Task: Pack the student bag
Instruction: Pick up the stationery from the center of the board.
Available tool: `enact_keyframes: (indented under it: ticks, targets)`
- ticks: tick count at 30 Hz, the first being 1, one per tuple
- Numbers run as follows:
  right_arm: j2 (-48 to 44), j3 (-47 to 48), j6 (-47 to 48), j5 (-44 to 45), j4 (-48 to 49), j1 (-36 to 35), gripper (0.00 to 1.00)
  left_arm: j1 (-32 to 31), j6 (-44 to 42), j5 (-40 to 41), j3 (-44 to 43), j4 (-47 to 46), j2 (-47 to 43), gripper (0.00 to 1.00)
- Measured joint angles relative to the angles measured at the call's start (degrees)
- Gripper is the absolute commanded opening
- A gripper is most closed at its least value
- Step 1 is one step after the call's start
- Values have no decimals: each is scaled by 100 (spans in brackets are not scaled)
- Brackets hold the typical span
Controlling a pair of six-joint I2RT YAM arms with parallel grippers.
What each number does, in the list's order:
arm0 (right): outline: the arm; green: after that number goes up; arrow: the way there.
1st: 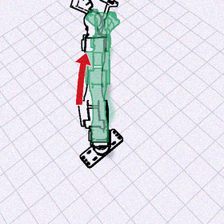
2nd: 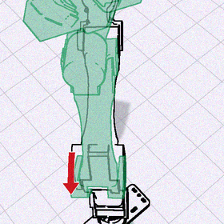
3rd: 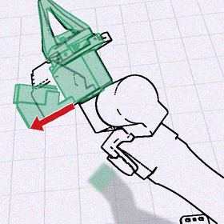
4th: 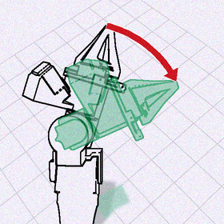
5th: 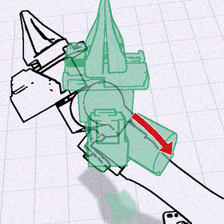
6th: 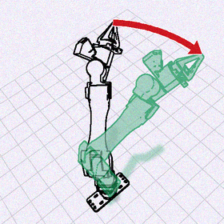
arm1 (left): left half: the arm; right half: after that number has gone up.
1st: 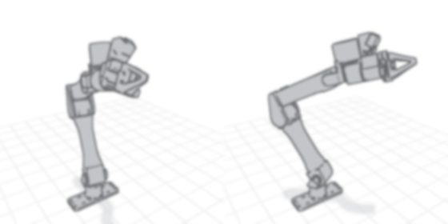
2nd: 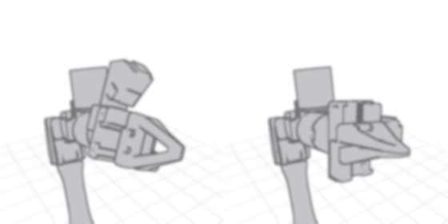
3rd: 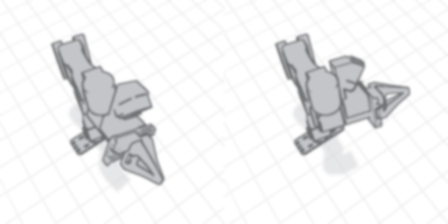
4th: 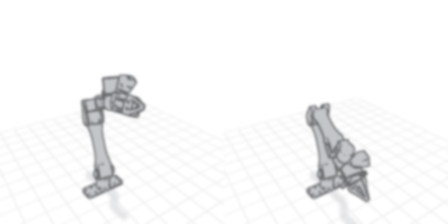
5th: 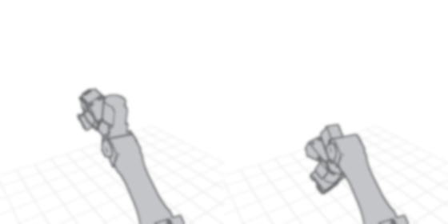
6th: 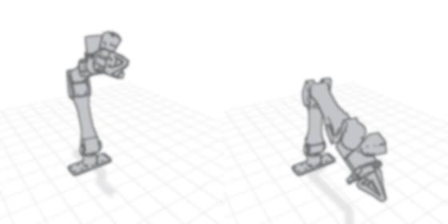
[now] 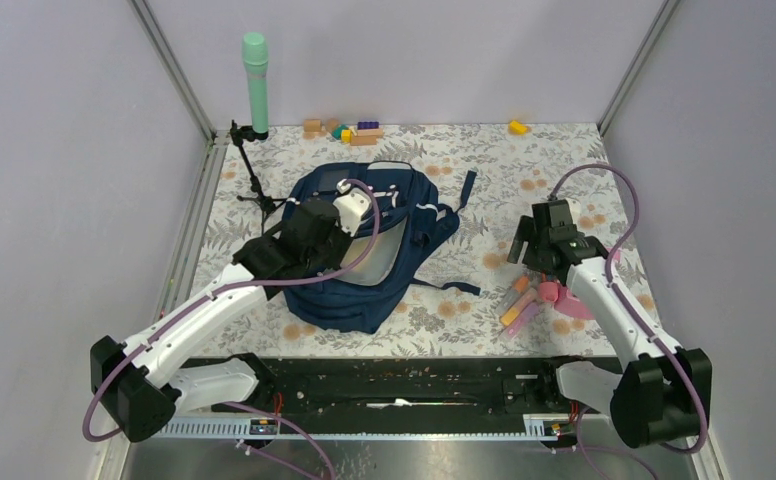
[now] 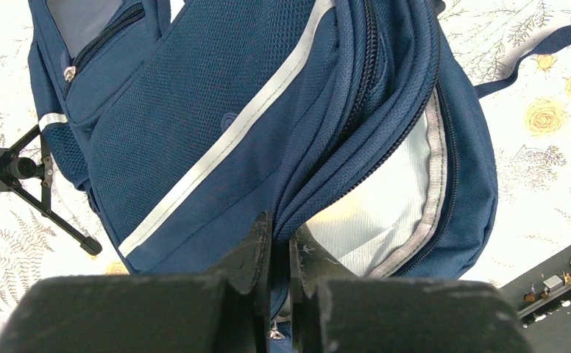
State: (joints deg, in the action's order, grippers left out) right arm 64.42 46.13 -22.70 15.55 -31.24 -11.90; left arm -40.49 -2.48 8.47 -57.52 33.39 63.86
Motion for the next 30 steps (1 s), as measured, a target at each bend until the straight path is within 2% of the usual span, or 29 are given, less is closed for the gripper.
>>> enact_keyframes:
  ticks: [7, 10, 20, 30]
  targets:
    - [673, 125, 162, 33, -20, 632, 80, 20, 83, -76, 0, 22, -50, 0]
    - [1349, 374, 297, -11, -11, 1012, 76, 24, 96, -79, 0, 42, -83, 0]
    - [2356, 966, 396, -245, -4, 1084, 73, 35, 109, -81, 0, 66, -149, 0]
    - [2865, 1029, 503, -299, -17, 1084, 74, 35, 111, -107, 0, 72, -149, 0]
